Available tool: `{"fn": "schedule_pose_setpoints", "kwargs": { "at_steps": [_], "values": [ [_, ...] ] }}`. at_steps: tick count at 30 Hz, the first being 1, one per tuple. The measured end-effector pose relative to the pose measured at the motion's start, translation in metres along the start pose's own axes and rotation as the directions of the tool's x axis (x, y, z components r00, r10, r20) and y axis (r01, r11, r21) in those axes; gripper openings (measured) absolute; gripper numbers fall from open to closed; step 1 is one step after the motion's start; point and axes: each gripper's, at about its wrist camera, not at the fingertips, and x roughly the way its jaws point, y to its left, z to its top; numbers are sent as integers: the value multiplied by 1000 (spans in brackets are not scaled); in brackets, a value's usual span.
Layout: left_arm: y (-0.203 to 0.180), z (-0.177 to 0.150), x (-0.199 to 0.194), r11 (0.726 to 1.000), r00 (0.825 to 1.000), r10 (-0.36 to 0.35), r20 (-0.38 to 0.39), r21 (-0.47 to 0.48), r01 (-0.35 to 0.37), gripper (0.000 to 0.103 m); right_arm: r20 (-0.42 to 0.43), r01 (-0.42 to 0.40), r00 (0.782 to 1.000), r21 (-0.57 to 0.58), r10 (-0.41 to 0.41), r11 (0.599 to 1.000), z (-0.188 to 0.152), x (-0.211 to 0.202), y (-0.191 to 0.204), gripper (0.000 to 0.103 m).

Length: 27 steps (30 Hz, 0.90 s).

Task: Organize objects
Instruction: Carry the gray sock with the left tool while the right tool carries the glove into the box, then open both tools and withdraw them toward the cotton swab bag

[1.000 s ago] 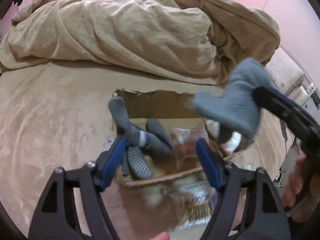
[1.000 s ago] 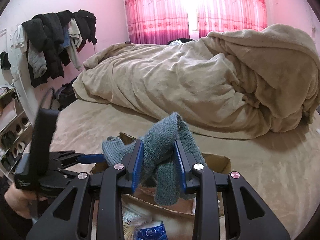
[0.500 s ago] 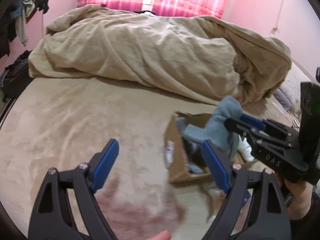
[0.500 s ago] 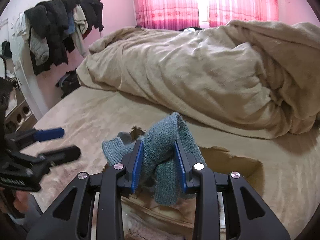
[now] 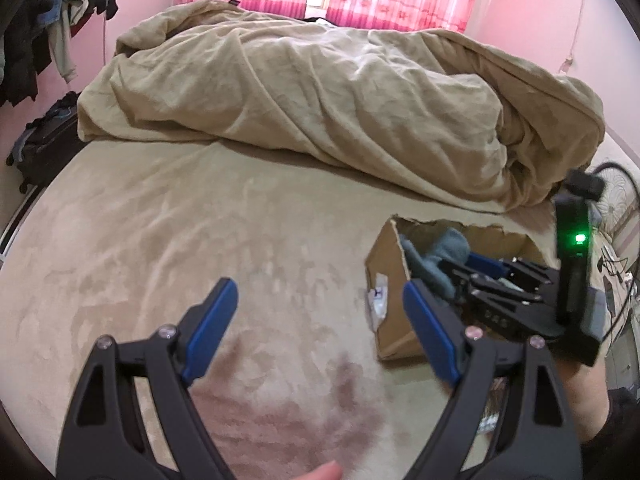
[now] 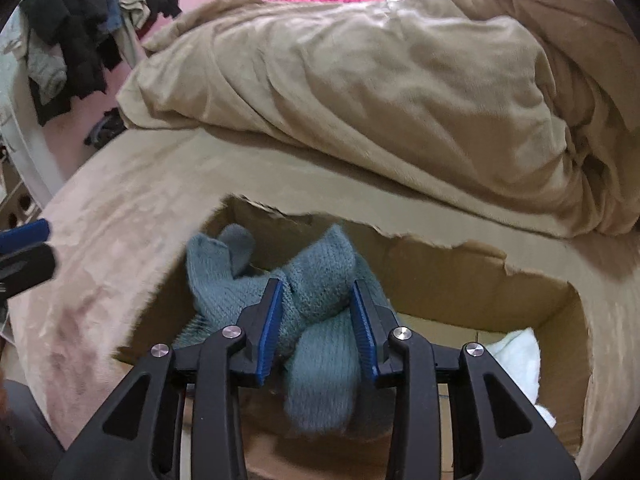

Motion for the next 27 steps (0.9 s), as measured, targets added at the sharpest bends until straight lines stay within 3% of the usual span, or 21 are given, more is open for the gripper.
{"fn": "schedule_pose_setpoints", "kwargs": {
  "at_steps": [3, 10, 11, 12, 17, 20, 27],
  "values": [
    [-4, -2, -5, 1000, 1000, 7, 1, 7, -7, 86, -32, 24, 999, 6, -24, 1000, -3, 8, -3, 37],
    [-14, -8, -16, 1000, 1000, 12, -2, 18, -11, 86, -18, 42, 999, 26, -42, 999, -3, 0, -9, 43],
    [-16, -9, -17, 1000, 1000, 13, 0, 20, -13, 86, -9, 42, 999, 32, -42, 999, -3, -4, -11, 48],
    [-18, -10, -20, 1000, 1000, 18, 1, 24, -18, 86, 7, 45, 999, 38, -46, 998, -4, -10, -13, 53],
    [-27, -11, -31, 999, 1000, 22, 7, 38, -22, 86, 35, 55, 998, 45, -56, 997, -5, -33, -21, 57],
    [-35, -12, -39, 999, 1000, 19, 10, 38, -19, 86, 55, 55, 997, 51, -58, 997, -8, -50, -25, 66],
    [-62, -22, -63, 999, 1000, -9, 24, 49, 7, 86, 110, 69, 991, 57, -75, 996, -25, -107, -35, 67]
  ]
}}
